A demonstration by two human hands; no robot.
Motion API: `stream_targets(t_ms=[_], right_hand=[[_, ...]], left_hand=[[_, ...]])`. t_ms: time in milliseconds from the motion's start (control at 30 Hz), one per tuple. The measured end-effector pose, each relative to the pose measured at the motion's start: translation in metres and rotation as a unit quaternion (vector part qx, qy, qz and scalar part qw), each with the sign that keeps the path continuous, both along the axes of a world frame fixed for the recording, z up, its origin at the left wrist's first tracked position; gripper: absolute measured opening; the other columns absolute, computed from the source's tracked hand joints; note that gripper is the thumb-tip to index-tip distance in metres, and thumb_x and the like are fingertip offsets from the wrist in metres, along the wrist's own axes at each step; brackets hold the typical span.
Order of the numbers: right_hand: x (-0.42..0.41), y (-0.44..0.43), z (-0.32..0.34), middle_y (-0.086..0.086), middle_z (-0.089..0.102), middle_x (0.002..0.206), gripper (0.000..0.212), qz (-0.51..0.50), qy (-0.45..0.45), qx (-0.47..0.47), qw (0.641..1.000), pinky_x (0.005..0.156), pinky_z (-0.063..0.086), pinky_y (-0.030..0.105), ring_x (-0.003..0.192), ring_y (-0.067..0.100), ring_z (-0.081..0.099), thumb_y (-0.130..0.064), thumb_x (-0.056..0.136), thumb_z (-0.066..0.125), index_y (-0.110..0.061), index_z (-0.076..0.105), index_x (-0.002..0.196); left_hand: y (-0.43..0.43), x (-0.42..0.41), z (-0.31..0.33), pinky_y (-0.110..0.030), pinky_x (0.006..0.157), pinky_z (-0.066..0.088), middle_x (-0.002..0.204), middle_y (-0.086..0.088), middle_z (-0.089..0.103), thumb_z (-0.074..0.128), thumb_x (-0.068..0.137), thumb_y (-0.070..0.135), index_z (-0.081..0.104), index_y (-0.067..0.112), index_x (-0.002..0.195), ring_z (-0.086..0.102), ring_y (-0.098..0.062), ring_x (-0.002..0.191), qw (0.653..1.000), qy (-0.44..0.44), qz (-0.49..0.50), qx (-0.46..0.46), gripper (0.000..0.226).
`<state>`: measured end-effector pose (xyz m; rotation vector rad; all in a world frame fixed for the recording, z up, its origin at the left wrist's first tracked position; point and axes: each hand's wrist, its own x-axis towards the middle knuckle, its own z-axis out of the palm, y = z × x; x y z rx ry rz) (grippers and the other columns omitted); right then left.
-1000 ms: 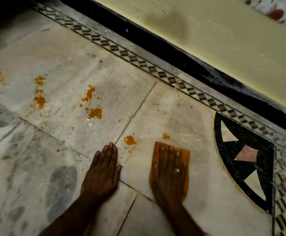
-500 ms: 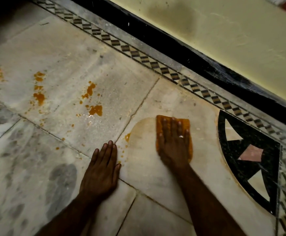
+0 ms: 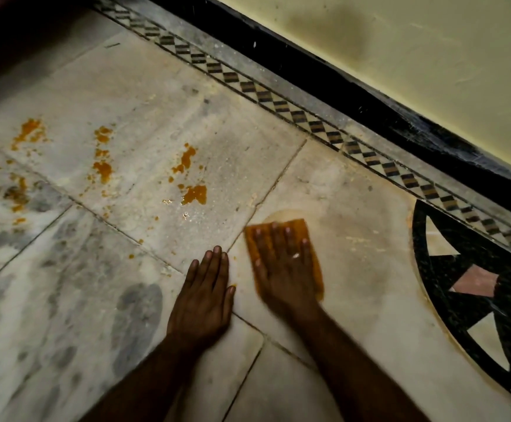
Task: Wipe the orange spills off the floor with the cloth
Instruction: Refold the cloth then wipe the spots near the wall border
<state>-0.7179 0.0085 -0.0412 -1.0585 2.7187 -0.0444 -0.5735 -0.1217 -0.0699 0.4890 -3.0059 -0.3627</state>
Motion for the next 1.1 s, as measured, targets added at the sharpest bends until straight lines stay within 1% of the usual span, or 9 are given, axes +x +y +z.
stream_targets(t_ms=[100, 167, 300, 367, 567, 767, 933, 1000, 1100], right_hand=[[-0.030, 0.029, 0.004, 0.003, -0.022, 0.169, 0.066, -0.096, -0.033, 0.054, 0.993, 0.127, -0.005, 0.054, 0.157, 0.028, -0.017, -0.054, 0.100, -0.003, -0.032, -0.020, 0.160], [-0.005, 0.057, 0.005, 0.006, -0.023, 0.169, 0.068, -0.159, -0.035, 0.046, 0.986, 0.127, 0.000, 0.057, 0.157, 0.031, -0.014, -0.053, 0.100, -0.002, -0.027, -0.023, 0.159], [0.108, 0.063, 0.002, 0.024, 0.029, 0.164, 0.061, -0.110, 0.038, 0.017, 0.993, 0.115, 0.034, 0.064, 0.148, 0.047, 0.033, -0.031, 0.101, 0.038, -0.010, 0.032, 0.159], [0.129, 0.043, 0.001, 0.019, 0.034, 0.163, 0.063, -0.046, 0.004, -0.013, 0.999, 0.111, 0.036, 0.064, 0.146, 0.044, 0.039, -0.034, 0.096, 0.045, -0.017, 0.040, 0.157], [0.051, -0.028, -0.006, 0.003, 0.010, 0.172, 0.062, 0.111, -0.023, -0.032, 0.993, 0.124, 0.015, 0.058, 0.159, 0.029, 0.006, -0.047, 0.106, 0.031, -0.033, 0.012, 0.164], [-0.051, -0.026, 0.004, -0.002, -0.021, 0.169, 0.062, -0.021, -0.019, 0.024, 0.999, 0.127, -0.007, 0.053, 0.157, 0.025, -0.018, -0.049, 0.108, 0.014, -0.039, -0.022, 0.157], [-0.061, 0.041, 0.012, 0.001, -0.030, 0.167, 0.065, -0.149, -0.073, 0.039, 0.985, 0.127, -0.003, 0.056, 0.156, 0.027, -0.021, -0.054, 0.103, 0.003, -0.036, -0.037, 0.151], [-0.013, 0.058, 0.018, 0.013, -0.010, 0.171, 0.070, -0.199, -0.055, 0.024, 0.978, 0.125, 0.011, 0.061, 0.158, 0.037, -0.005, -0.046, 0.104, 0.013, -0.024, -0.023, 0.159], [0.081, 0.048, 0.023, 0.027, 0.032, 0.162, 0.065, -0.168, 0.016, 0.033, 0.985, 0.112, 0.038, 0.064, 0.148, 0.049, 0.033, -0.028, 0.100, 0.048, -0.006, 0.031, 0.159]], left_hand=[[-0.005, 0.001, 0.004, -0.046, 0.123, 0.016, 0.163, -0.015, 0.026, 0.031, 0.102, 0.036, 0.030, 0.002, 0.155, 0.026, -0.029, 0.152, 1.000, -0.004, 0.003, 0.012, 0.063], [-0.019, 0.009, 0.004, -0.043, 0.125, 0.010, 0.164, -0.013, 0.022, 0.031, 0.102, 0.037, 0.027, 0.004, 0.156, 0.022, -0.027, 0.153, 1.000, -0.009, 0.023, 0.011, 0.064], [-0.030, 0.023, 0.002, -0.040, 0.125, 0.004, 0.165, -0.013, 0.019, 0.028, 0.102, 0.037, 0.022, 0.005, 0.157, 0.018, -0.025, 0.153, 0.999, -0.020, 0.050, 0.001, 0.064], [-0.029, 0.022, 0.001, -0.042, 0.125, 0.008, 0.164, -0.014, 0.022, 0.027, 0.102, 0.036, 0.025, 0.004, 0.156, 0.021, -0.026, 0.153, 0.998, -0.016, 0.062, 0.012, 0.062], [-0.031, 0.023, -0.003, -0.046, 0.124, 0.016, 0.161, -0.017, 0.030, 0.030, 0.101, 0.030, 0.035, 0.000, 0.152, 0.028, -0.030, 0.150, 0.998, -0.005, 0.060, 0.003, 0.059], [-0.031, 0.023, 0.000, -0.043, 0.125, 0.010, 0.165, -0.012, 0.022, 0.029, 0.102, 0.032, 0.025, 0.004, 0.156, 0.020, -0.025, 0.153, 0.998, -0.019, 0.063, 0.006, 0.062], [-0.031, 0.023, -0.002, -0.044, 0.125, 0.012, 0.166, -0.012, 0.020, 0.029, 0.103, 0.032, 0.024, 0.005, 0.157, 0.017, -0.024, 0.154, 0.998, -0.012, 0.062, 0.007, 0.061], [-0.030, 0.022, 0.000, -0.045, 0.124, 0.015, 0.165, -0.014, 0.023, 0.029, 0.102, 0.030, 0.026, 0.003, 0.156, 0.019, -0.025, 0.154, 0.998, -0.008, 0.066, 0.007, 0.060], [-0.027, 0.021, 0.002, -0.047, 0.122, 0.020, 0.162, -0.016, 0.028, 0.028, 0.102, 0.028, 0.031, 0.000, 0.154, 0.026, -0.028, 0.151, 0.998, -0.002, 0.057, 0.003, 0.059]])
